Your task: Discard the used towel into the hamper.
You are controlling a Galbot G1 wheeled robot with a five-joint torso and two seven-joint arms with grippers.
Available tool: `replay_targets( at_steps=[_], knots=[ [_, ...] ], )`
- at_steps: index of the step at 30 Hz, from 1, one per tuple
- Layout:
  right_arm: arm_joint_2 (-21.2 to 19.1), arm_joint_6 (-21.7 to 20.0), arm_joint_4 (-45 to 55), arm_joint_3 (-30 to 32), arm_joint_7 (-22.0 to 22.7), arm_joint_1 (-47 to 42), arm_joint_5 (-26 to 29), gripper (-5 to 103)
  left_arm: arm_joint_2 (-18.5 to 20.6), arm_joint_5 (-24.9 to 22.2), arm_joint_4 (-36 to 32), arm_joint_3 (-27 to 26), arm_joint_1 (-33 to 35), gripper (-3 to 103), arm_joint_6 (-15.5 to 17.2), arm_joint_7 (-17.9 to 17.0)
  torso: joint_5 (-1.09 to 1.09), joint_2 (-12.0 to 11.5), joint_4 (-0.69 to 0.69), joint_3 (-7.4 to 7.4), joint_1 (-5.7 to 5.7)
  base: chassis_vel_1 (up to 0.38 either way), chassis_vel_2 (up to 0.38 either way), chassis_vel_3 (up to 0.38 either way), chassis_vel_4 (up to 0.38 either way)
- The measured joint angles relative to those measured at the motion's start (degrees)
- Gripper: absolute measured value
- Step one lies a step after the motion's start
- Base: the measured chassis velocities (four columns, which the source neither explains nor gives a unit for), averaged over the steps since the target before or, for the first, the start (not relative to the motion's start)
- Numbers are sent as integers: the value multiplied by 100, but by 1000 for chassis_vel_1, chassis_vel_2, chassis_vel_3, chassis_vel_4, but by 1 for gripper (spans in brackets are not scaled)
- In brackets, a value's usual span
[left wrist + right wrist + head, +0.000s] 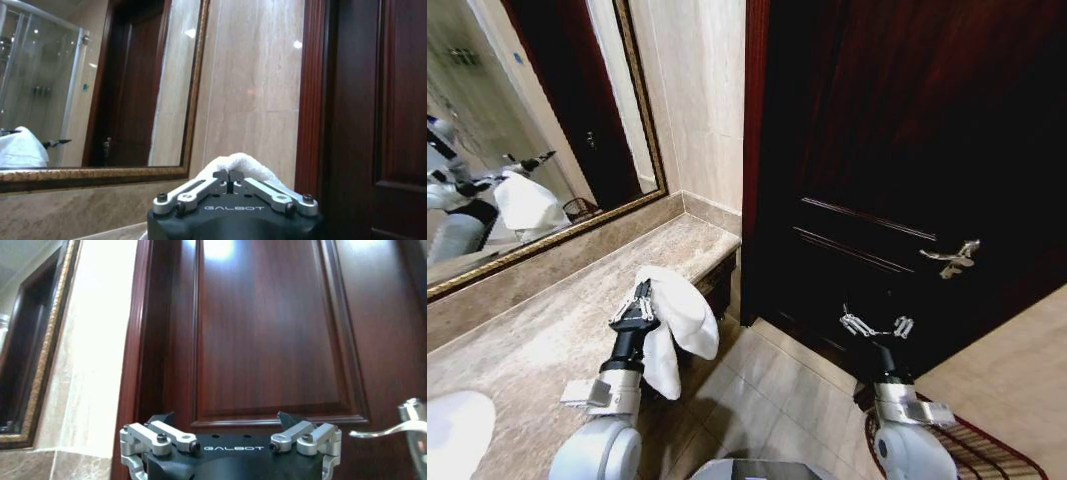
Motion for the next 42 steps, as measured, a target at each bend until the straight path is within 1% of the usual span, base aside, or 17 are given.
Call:
replay_targets(
  at_steps=[4, 8, 19, 30, 42],
  knots=[
    [-26, 27, -24, 21, 18, -4, -5, 100, 1, 1, 67, 48, -128, 0, -73, -32, 0, 0, 0, 0, 0, -24, -31, -45, -36],
    [-28, 27, -30, 27, 20, 1, -28, 100, 1, 5, 137, 98, -184, 0, -75, -34, 1, 0, 0, 0, 0, -67, -77, -72, -63],
    [-53, 26, -7, 55, 24, -74, -33, 100, 9, 89, 224, 329, -195, 0, -129, 24, 1, 0, 0, 0, 0, -97, -106, -99, -97],
    [-82, 30, -17, 55, 24, -76, -45, 100, 6, 117, 322, 438, -237, 0, -165, 77, 0, 0, 0, 0, 1, -133, -130, -124, -123],
    [-69, 47, -77, 52, 19, -71, -120, 100, 96, 160, 462, 533, -257, 0, -184, 105, 0, 0, 0, 0, 0, -120, -125, -128, -121]
  ],
)
